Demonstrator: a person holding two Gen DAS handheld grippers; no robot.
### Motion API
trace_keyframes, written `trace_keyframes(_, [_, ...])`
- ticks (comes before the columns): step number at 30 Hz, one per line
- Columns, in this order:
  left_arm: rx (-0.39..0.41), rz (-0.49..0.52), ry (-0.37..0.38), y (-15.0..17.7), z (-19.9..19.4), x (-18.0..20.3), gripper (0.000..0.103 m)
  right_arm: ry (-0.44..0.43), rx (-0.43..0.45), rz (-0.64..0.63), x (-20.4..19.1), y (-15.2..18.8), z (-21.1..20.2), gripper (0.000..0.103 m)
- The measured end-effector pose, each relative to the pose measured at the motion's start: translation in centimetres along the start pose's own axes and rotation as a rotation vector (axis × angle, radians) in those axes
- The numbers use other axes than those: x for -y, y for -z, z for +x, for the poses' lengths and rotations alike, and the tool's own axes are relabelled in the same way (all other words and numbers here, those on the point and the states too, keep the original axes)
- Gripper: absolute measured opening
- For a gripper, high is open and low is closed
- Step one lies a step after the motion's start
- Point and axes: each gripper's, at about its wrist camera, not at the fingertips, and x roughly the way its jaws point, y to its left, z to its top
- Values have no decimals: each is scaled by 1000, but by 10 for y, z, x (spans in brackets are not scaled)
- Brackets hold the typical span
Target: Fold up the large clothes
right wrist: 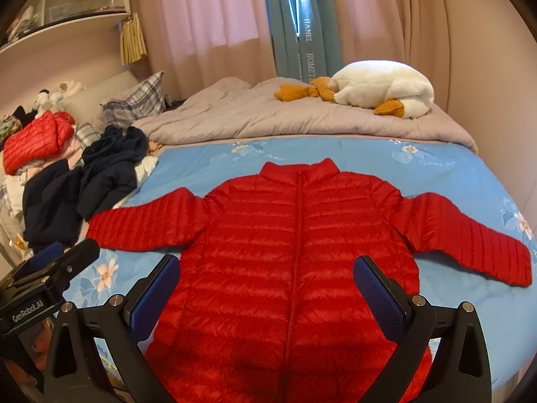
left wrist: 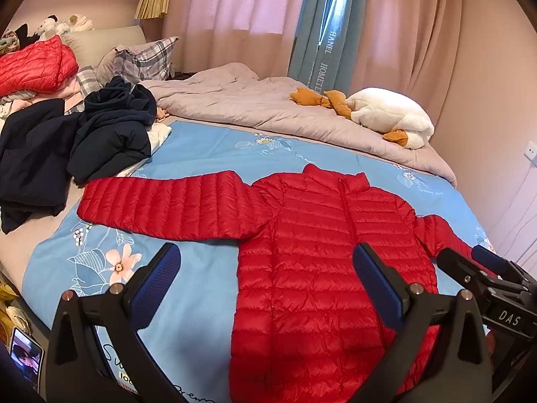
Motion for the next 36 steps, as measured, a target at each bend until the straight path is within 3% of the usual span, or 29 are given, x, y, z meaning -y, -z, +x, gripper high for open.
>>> trace_keyframes(36, [-28,14,40,0,5,11,103,8,10,78,21,2,-8,102])
